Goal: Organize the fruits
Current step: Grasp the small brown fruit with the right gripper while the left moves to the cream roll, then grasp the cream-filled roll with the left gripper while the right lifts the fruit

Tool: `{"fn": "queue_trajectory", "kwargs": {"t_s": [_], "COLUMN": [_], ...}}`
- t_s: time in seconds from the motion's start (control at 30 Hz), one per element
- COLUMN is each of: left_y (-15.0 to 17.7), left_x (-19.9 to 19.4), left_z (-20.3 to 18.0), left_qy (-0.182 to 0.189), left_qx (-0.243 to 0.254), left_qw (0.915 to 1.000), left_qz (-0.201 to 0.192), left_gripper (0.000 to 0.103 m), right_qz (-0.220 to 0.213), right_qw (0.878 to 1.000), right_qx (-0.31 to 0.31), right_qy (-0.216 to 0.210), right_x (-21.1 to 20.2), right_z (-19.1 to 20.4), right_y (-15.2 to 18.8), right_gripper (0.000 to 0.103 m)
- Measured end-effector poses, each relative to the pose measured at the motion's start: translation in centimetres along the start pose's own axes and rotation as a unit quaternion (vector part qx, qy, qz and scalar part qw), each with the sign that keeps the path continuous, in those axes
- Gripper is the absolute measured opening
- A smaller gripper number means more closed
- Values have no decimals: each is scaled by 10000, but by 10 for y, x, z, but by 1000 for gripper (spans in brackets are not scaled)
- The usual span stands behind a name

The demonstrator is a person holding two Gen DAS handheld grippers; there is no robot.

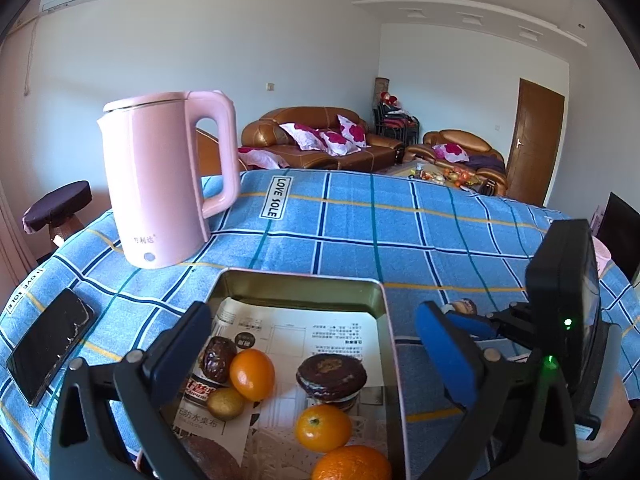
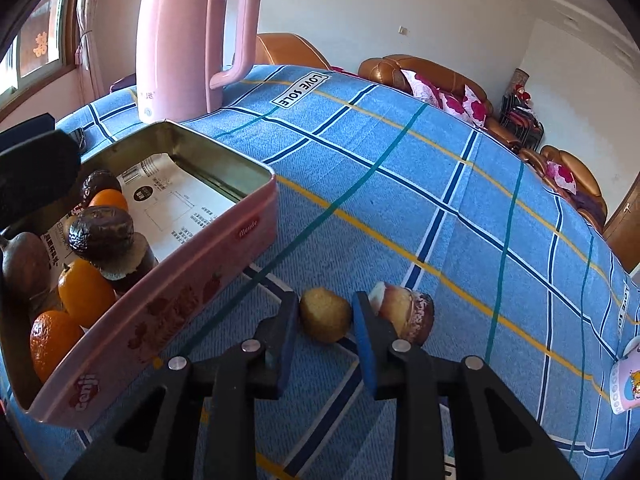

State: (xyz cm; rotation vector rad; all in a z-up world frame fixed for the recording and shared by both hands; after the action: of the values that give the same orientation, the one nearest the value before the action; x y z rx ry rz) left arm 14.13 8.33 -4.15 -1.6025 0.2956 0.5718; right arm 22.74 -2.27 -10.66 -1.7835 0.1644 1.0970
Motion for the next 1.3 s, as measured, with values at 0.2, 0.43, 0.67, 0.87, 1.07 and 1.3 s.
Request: {"fn": "queue_trajectory", "kwargs": {"t_s": [0.2, 0.43, 0.67, 0.87, 1.07, 1.3], "left_y": [-9, -9, -5, 8, 21, 25], "left_x": [10, 20, 35, 82, 108, 115], "left_z": [-28, -81, -130, -145, -153, -152], "left_qy": [169, 290, 413, 537, 565, 842], "left_qx": [175, 605, 1056, 883, 867, 769], "left_qw": [9997, 9975, 9929, 9883, 9832, 9793], "left_qz": [86, 242, 372, 1123, 1503, 1670], "left_gripper": [103, 103, 103, 90, 67, 41], "right_qz": [-806, -805, -857, -931, -877, -706], "right_qw": [9947, 9854, 9742, 9676, 9697, 9736], "right_qx": [637, 1402, 1972, 2262, 2210, 2130], "right_qy": [28, 540, 681, 625, 560, 407], "right_x": [-44, -48, -58, -63, -60, -51], "right_z": [-32, -89, -129, -146, -144, -142], "right_y": [-5, 19, 41, 50, 49, 47], "right_gripper": [29, 29, 29, 29, 29, 29]}}
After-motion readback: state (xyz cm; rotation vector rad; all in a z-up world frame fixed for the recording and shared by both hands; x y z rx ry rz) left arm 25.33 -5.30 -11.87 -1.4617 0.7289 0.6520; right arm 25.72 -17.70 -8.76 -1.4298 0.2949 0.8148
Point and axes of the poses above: each gripper's, at about its wrist camera, not at the fingertips, and x roughly the way its jaws point, z to its left, y to its underside, the point moved 4 cm from there along x, roughly the way its jaws point, and after that the axes turned 3 degrees about -y, right-handed, at the moved point
